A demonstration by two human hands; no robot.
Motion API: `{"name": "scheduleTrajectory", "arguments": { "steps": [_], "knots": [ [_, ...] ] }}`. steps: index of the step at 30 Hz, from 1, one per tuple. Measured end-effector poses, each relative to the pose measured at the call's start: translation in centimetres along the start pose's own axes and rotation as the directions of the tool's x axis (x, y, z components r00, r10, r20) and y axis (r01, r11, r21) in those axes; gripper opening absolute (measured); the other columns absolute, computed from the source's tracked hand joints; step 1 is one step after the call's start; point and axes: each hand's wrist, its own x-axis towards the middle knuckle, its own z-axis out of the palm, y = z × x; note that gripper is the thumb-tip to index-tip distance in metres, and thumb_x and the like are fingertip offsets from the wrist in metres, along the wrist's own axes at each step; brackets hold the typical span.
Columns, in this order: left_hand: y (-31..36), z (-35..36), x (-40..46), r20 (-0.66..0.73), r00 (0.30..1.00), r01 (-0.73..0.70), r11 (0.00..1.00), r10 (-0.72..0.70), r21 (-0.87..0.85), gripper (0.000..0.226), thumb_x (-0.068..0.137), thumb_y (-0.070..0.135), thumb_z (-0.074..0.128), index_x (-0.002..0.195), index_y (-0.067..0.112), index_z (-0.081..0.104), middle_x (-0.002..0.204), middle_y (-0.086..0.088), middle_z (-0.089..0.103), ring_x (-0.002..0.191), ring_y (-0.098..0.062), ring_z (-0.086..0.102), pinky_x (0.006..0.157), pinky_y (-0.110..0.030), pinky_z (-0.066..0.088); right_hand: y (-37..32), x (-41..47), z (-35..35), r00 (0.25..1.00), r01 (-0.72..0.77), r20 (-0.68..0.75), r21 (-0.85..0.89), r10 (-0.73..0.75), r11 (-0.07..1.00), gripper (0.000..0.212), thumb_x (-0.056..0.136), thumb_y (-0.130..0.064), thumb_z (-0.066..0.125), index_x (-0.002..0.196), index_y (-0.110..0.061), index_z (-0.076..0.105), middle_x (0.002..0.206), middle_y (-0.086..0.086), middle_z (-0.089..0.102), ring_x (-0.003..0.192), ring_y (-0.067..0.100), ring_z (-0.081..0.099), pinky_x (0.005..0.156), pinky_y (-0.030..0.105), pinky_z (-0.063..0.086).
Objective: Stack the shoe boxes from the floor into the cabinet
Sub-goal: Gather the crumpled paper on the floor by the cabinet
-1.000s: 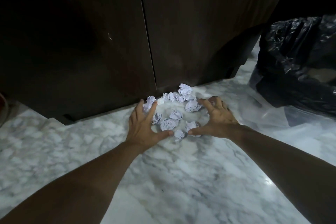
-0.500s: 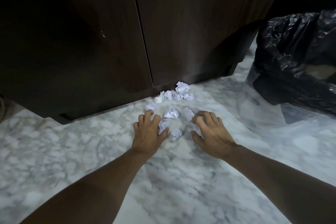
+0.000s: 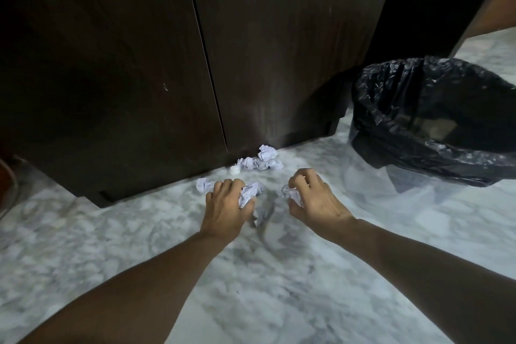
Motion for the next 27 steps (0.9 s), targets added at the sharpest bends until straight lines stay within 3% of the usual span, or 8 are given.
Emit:
{"name": "scheduleTrajectory", "arguments": {
  "steps": [5,8,12,16,20,22,24,27],
  "knots": [
    [3.3,-3.1,2.3,-0.115,0.993,-0.021,0.99,0.005,-0.139,0.02,0.086,0.028,0.065,0.095,0.011,0.058,0.097,-0.007,0.06,0.097,-0.032,0.049,0.081,-0.042,0.038,-1.1,0.5,-4.1,0.994,0.04,-0.103,0.028,-0.037,0.999,0.041,0.088,-0.024,0.065,0.121,-0.01,0.045,0.14,0.007,0.034,0.088,0.027,0.057,0.075,0.026,0.034],
    [5.9,-5.3,3.7,-0.191,0.982,-0.041,0.973,-0.004,-0.228,0.019,0.088,0.029,0.064,0.093,0.013,0.056,0.094,-0.004,0.06,0.095,-0.028,0.048,0.081,-0.039,0.037,-2.4,0.7,-7.6,0.97,0.065,-0.238,0.074,-0.046,0.995,0.041,0.086,-0.021,0.067,0.119,-0.008,0.046,0.142,0.008,0.032,0.088,0.024,0.057,0.077,0.031,0.043],
    [11.0,-8.2,5.7,-0.279,0.96,-0.116,0.928,0.013,-0.355,0.019,0.087,0.026,0.064,0.09,0.01,0.055,0.089,0.0,0.053,0.096,-0.03,0.048,0.082,-0.043,0.042,-2.9,1.3,-13.7,0.862,0.126,-0.505,0.125,-0.046,0.984,0.037,0.085,-0.015,0.068,0.115,-0.003,0.049,0.136,0.013,0.038,0.105,0.015,0.051,0.089,0.015,0.038],
    [17.3,-9.5,7.4,-0.266,0.963,-0.172,0.871,0.049,-0.459,0.026,0.088,0.031,0.063,0.097,0.008,0.055,0.096,-0.005,0.056,0.101,-0.028,0.047,0.085,-0.042,0.042,-1.5,1.3,-19.1,0.734,-0.03,-0.662,0.198,0.156,0.98,0.03,0.089,-0.019,0.064,0.112,-0.005,0.052,0.126,0.009,0.042,0.098,0.004,0.042,0.079,-0.004,0.028],
    [23.9,-9.1,8.7,-0.152,0.988,-0.125,0.784,0.04,-0.608,0.035,0.085,0.039,0.065,0.107,0.013,0.054,0.1,0.001,0.05,0.111,-0.028,0.047,0.091,-0.043,0.044,1.6,1.0,-21.9,0.608,-0.226,-0.664,0.381,0.435,0.897,0.025,0.095,-0.03,0.057,0.113,-0.013,0.054,0.123,0.008,0.051,0.097,0.012,0.049,0.071,0.004,0.034],
    [26.6,-8.5,9.2,-0.01,0.999,-0.044,0.745,0.05,-0.665,0.052,0.082,0.044,0.068,0.123,0.017,0.049,0.119,-0.002,0.052,0.12,-0.027,0.045,0.096,-0.04,0.043,3.2,0.7,-22.7,0.539,-0.263,-0.632,0.502,0.557,0.824,0.024,0.095,-0.033,0.057,0.11,-0.015,0.057,0.117,0.006,0.059,0.096,0.016,0.055,0.082,0.022,0.046],
    [28.4,-7.9,9.7,0.154,0.984,0.045,0.715,0.088,-0.697,0.079,0.081,0.046,0.07,0.144,0.02,0.031,0.145,-0.004,0.04,0.135,-0.025,0.036,0.108,-0.041,0.037,4.6,0.5,-23.3,0.476,-0.266,-0.577,0.625,0.664,0.734,0.026,0.094,-0.034,0.059,0.108,-0.012,0.06,0.11,0.008,0.065,0.098,0.025,0.063,0.089,0.042,0.053],
    [29.6,-6.9,10.3,0.271,0.954,0.082,0.757,0.13,-0.649,0.102,0.08,0.049,0.071,0.154,0.024,0.004,0.163,-0.001,0.011,0.148,-0.023,0.012,0.118,-0.046,0.021,6.2,0.2,-23.9,0.406,-0.267,-0.541,0.701,0.737,0.661,0.021,0.095,-0.027,0.055,0.106,-0.012,0.064,0.099,0.008,0.066,0.101,0.03,0.065,0.093,0.044,0.052]
  ]
}}
